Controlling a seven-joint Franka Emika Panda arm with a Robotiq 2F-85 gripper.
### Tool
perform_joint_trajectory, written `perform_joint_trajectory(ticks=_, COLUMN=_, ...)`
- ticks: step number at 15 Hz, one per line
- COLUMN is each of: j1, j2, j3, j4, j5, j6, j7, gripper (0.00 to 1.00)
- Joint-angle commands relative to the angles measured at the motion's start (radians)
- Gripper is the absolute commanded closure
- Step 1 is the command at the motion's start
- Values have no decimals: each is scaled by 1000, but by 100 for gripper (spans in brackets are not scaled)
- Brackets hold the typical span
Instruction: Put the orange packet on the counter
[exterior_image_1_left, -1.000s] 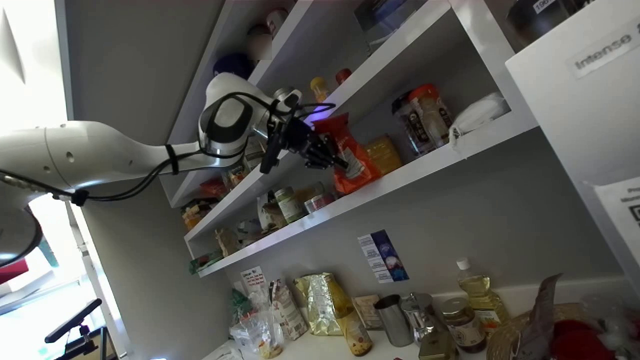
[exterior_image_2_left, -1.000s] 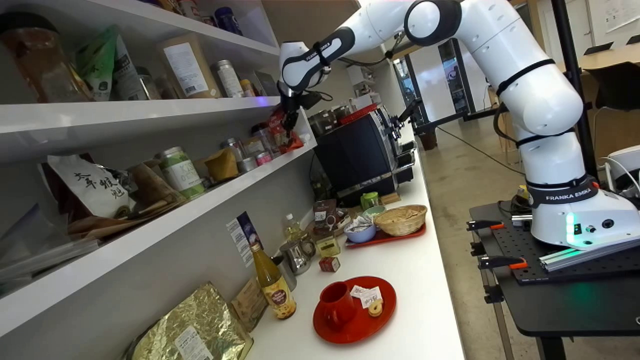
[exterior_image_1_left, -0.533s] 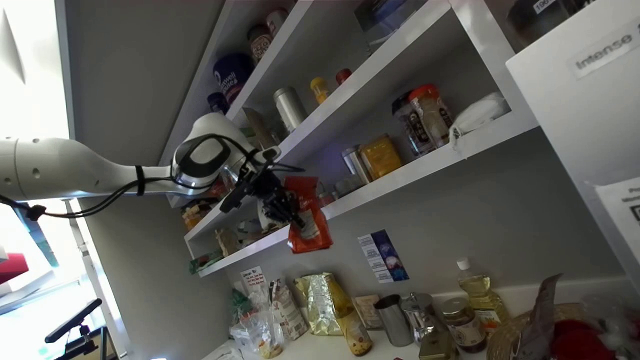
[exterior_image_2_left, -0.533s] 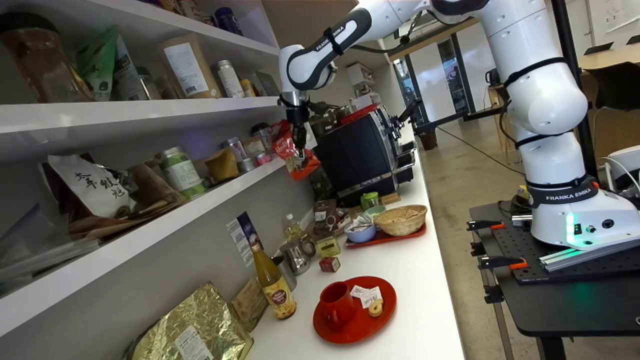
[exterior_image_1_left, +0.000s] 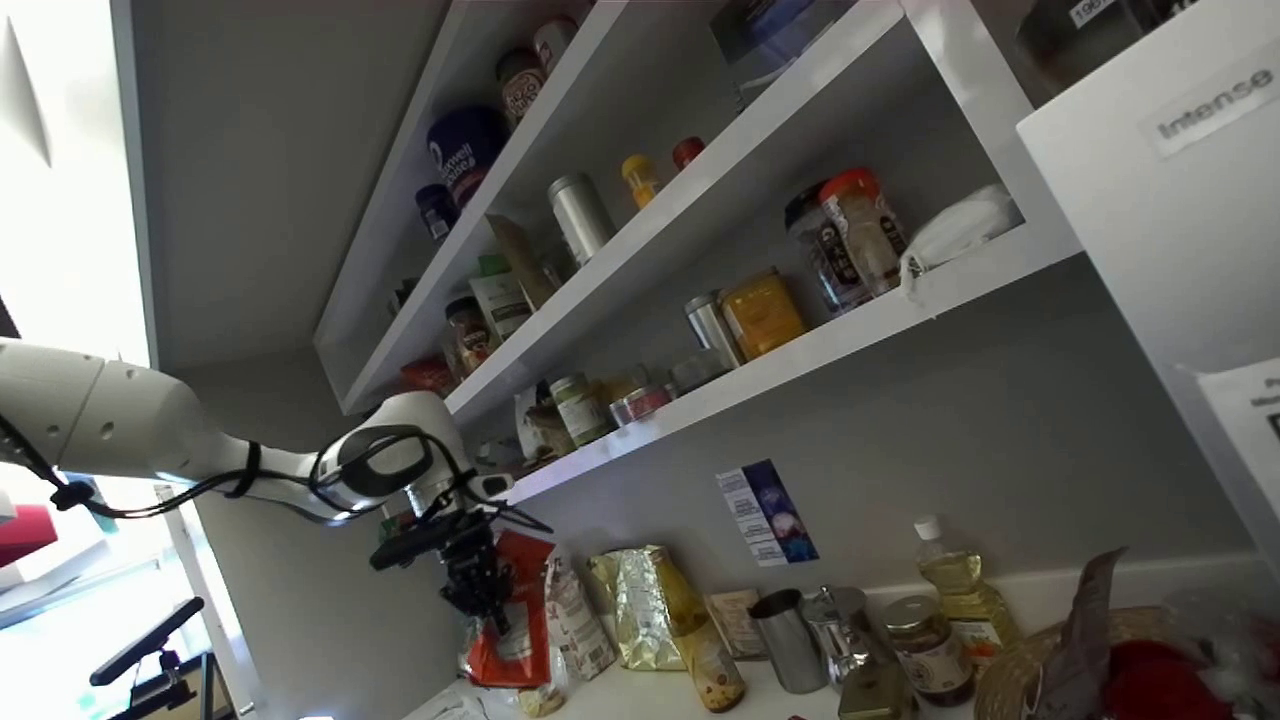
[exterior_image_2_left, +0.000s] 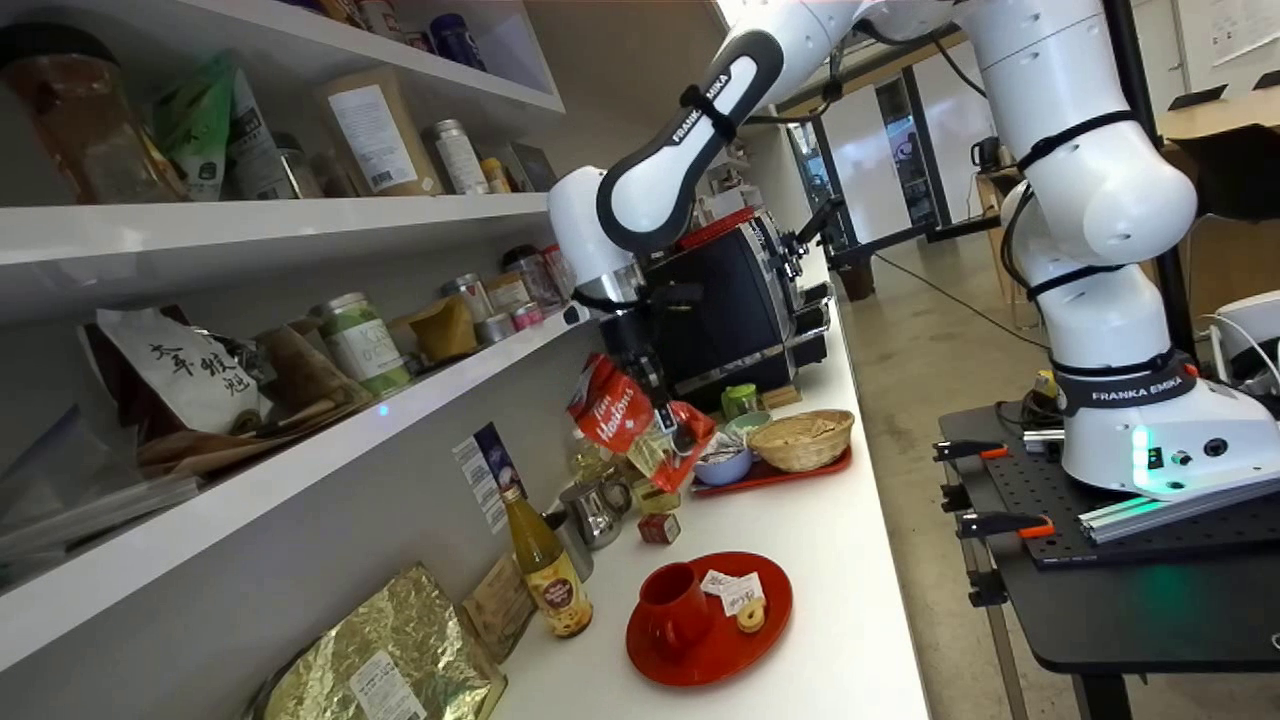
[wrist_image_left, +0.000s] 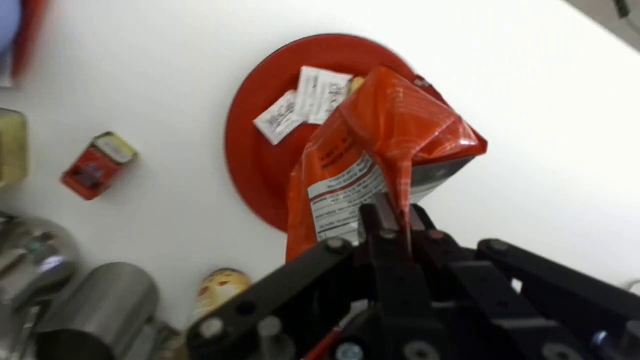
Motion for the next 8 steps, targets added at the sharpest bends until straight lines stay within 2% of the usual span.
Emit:
perform_joint_trajectory(ticks=1, j1=85, j2=68, j3=75, j4=-49, j5=26, j6=25, j7=-39, gripper=99)
perform_joint_trajectory(ticks=3, j1=140, j2=137, j3=130, j4=-47, j5=12, j6=40, j7=-37, gripper=99)
perform_joint_trajectory(ticks=5, j1=200, j2=225, j3=174, j4=-30, j5=-40, j6=105, j7=4, gripper=99)
perform_joint_trajectory(ticks=8, j1=280, j2=363, j3=184, j4=27, j5=-152, j6=232, j7=92, gripper=99)
